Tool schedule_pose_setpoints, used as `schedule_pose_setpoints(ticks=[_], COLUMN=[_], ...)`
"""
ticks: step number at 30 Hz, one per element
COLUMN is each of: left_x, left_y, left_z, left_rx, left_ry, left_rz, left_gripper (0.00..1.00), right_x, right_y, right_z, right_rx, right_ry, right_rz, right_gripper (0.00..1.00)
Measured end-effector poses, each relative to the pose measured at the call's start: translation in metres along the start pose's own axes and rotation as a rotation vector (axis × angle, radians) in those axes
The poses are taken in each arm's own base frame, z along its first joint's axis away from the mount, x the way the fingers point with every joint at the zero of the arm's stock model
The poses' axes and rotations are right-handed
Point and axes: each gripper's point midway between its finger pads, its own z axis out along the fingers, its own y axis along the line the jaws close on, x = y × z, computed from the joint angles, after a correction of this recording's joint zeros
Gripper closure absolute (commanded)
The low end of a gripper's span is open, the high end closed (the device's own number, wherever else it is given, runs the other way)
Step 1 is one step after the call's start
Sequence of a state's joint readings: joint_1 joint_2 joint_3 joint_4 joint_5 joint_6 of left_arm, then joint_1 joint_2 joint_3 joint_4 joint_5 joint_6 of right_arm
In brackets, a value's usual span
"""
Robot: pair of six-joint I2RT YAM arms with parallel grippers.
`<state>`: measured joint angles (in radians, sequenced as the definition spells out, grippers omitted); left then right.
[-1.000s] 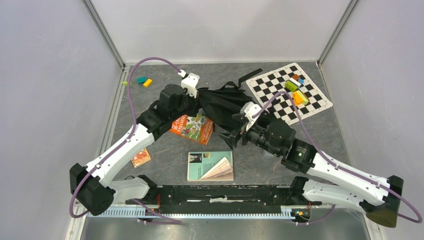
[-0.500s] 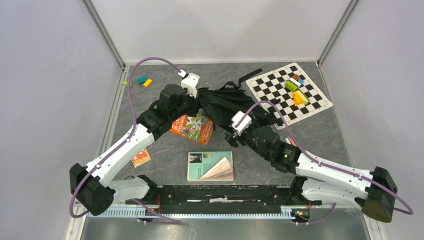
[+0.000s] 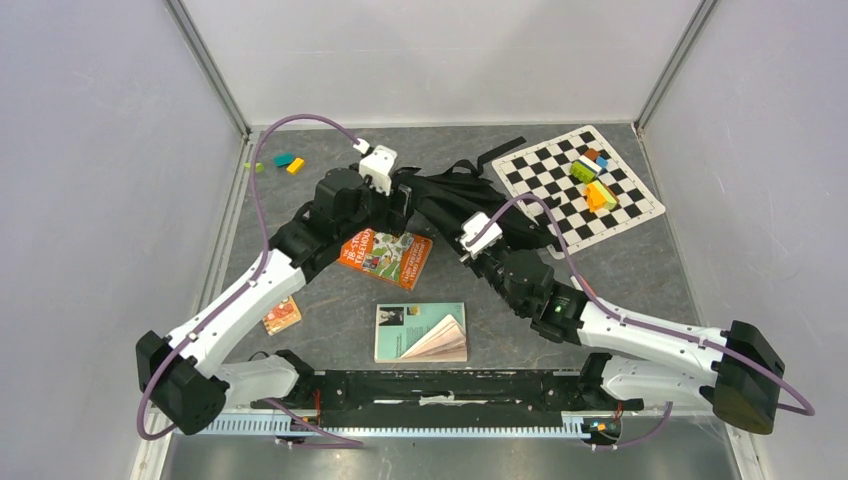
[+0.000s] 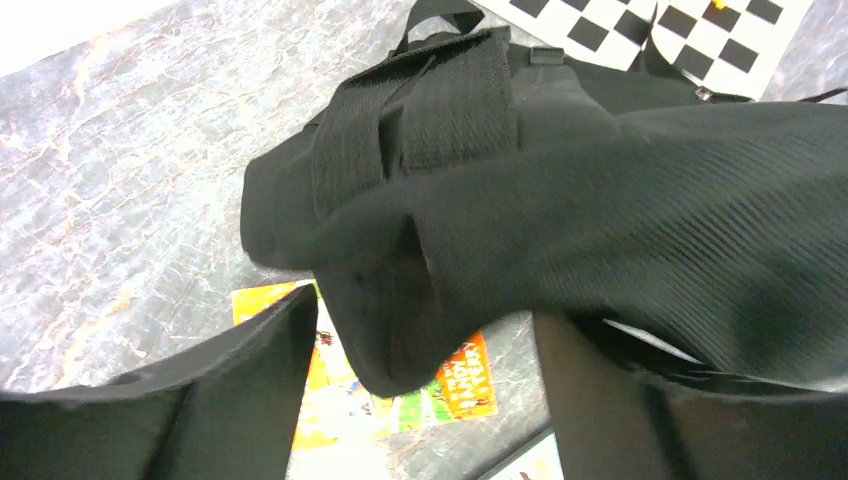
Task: Pack the student bag
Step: Unzip the student bag at the center of the board.
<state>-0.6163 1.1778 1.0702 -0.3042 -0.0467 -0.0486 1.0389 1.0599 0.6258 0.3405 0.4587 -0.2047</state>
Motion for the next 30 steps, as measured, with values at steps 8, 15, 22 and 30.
schedule_pose_setpoints(ticks=[8, 15, 22, 30], left_x=[-0.019, -0.005, 0.046, 0.058], left_y=[-0.011, -0.05, -0.115, -0.131], left_z=[-0.067, -0.1, -0.084, -0.067], left_rx=[0.072, 0.27, 0.423, 0.367], left_ry=[-0.171, -0.249, -0.057, -0.104], left_rz=[-0.069, -0.294, -0.42, -0.533], left_gripper=[0.05, 0.12, 0.13, 0.19], right_x=[-0.007, -0.008, -0.019, -0.039], right_y=[-0.012, -0.01, -0.007, -0.008], right_z=[0.001, 0.004, 0.017, 0.025], right_rx=[0.069, 0.074, 0.089, 0.109], right_ry=[-0.001, 0.012, 0.045, 0.055], right_rz=[0.027, 0.068, 0.133, 0.206], right_gripper=[1.0, 1.0, 1.0, 1.0])
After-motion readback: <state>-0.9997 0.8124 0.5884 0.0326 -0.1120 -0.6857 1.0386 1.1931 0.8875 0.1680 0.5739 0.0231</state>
